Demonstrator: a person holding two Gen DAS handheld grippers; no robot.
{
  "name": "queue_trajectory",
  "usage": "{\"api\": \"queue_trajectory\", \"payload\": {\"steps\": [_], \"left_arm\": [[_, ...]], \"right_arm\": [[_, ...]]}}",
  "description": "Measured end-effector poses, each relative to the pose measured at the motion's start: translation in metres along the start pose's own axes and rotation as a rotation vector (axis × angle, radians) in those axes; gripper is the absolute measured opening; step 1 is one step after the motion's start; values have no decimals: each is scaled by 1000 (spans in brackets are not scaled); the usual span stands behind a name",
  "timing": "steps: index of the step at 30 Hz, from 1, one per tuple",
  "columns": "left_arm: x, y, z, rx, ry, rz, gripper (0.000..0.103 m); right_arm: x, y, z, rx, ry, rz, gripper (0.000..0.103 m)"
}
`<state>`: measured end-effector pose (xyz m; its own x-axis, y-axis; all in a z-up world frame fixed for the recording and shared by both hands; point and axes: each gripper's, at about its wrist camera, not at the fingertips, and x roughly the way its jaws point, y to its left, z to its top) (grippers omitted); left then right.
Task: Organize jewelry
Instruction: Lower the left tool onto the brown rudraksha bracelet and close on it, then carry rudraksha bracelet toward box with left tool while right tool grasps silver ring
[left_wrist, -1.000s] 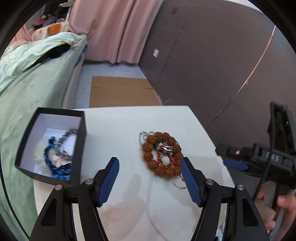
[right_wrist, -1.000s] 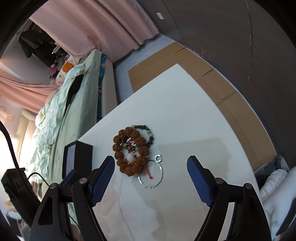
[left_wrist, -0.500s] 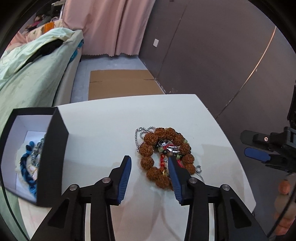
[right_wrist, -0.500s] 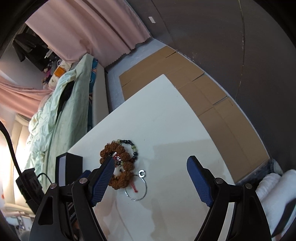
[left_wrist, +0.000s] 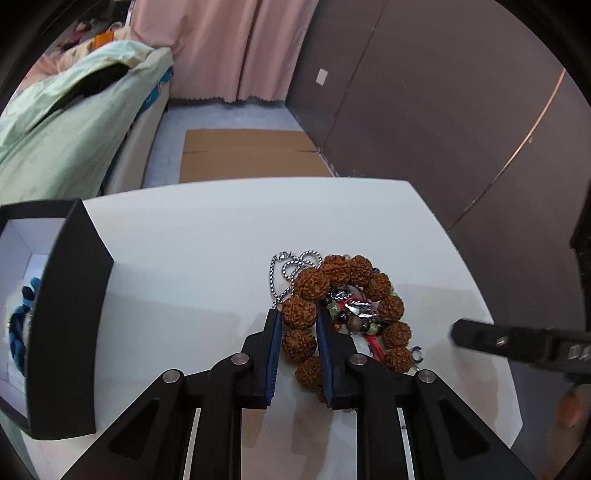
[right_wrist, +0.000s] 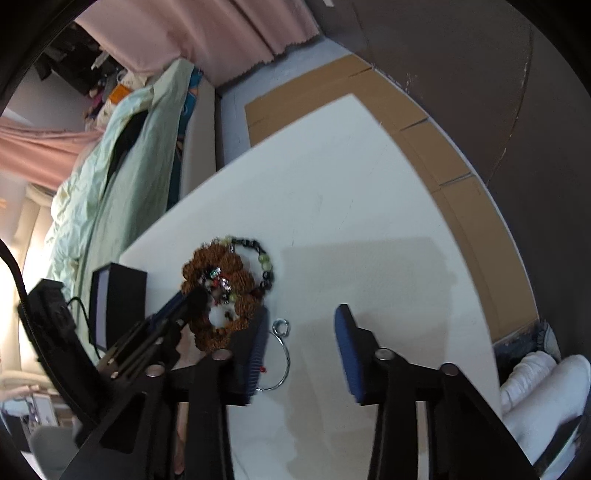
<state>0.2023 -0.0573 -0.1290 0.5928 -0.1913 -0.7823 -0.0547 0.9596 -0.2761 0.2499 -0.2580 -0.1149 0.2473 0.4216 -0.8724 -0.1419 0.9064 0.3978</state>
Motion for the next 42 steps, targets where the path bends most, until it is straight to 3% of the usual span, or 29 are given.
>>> {"api": "queue_trajectory", "payload": {"steps": [18, 32, 34, 42], "left_arm": [[-70, 16, 9, -87, -115, -136, 20], [-108, 47, 12, -141, -185, -114, 20], [-112, 51, 12, -149, -191, -112, 20], [-134, 62, 13, -171, -224, -125, 20]], "right_arm": [[17, 29, -14, -111, 11, -130, 27], [23, 62, -23, -260, -30, -306, 26], [22, 64, -25, -268, -26, -289, 12], [10, 59, -22, -215, -41, -194, 12]]}}
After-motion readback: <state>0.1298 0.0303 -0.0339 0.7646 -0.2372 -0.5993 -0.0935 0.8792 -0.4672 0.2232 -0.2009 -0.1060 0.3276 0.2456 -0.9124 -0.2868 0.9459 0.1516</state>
